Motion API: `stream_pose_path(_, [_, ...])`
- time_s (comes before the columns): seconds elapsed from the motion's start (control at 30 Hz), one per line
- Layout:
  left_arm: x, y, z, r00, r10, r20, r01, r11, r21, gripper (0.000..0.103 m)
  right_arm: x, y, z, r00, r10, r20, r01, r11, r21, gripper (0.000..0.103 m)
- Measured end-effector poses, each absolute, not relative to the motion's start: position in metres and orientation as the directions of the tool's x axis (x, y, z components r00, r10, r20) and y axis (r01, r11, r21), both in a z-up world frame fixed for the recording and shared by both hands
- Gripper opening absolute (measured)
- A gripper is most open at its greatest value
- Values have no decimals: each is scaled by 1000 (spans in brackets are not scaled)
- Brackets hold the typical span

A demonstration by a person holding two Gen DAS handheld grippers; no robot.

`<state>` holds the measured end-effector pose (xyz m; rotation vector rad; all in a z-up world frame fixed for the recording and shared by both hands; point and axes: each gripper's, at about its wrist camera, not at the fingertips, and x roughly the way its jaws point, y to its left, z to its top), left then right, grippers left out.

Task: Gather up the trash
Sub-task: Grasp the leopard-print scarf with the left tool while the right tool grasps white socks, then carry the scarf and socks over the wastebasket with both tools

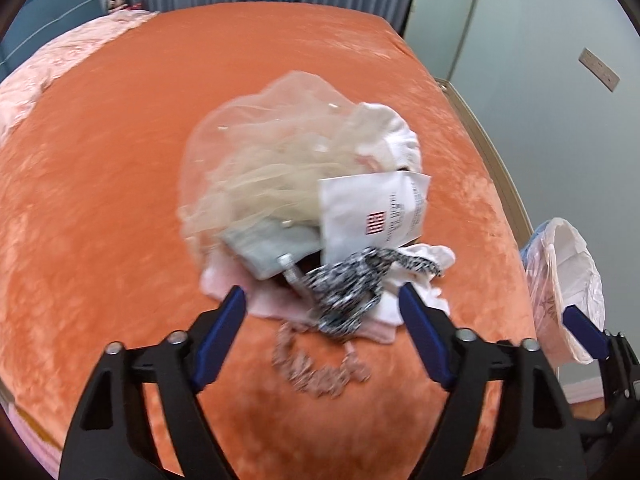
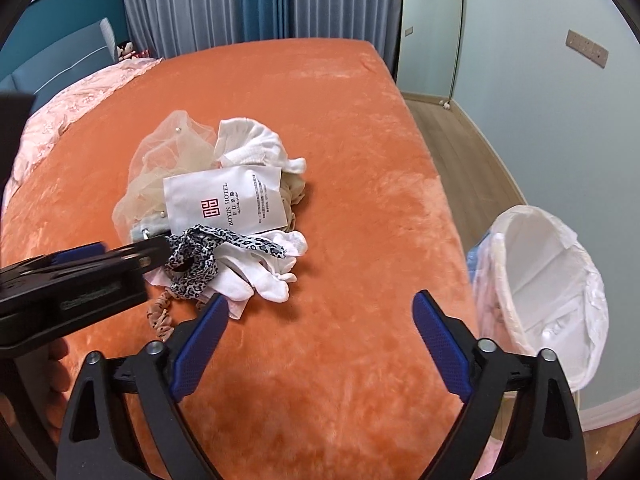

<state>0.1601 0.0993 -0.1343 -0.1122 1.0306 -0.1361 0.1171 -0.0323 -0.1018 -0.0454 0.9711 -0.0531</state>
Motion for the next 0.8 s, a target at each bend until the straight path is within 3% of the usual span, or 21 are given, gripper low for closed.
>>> stream_pose_path(0.13, [177, 90, -151, 463, -175, -869, 75, 985, -158, 50, 130, -30, -115, 543, -37, -839, 6, 999, -40, 79])
stream_pose_path(0.2, [181, 89, -157, 448, -177, -876, 81, 984, -158, 29, 135, -27, -123, 528, -18, -849, -6, 1000, -25, 74])
stream_pose_path(0.33, [183, 94, -160, 448, -181, -875, 85, 983, -160, 10, 144, -24, -139, 498, 23, -867, -18, 1000, 16, 60])
stream_pose_path(0.47, [180, 103, -150, 461, -197, -865, 81, 980, -180, 7, 153, -21, -151, 471, 77, -879, -27, 997, 74, 44])
stream_pose_path(0.6, [176, 112, -134, 475, -216, -853, 69, 975, -209, 7, 164, -16, -160, 465, 103, -879, -38, 995, 96, 35])
stream_pose_path(0.8, [164, 120, -107, 509, -224, -831, 68, 973, -221, 7, 169, -13, -162, 454, 150, -878, -51, 989, 142, 4])
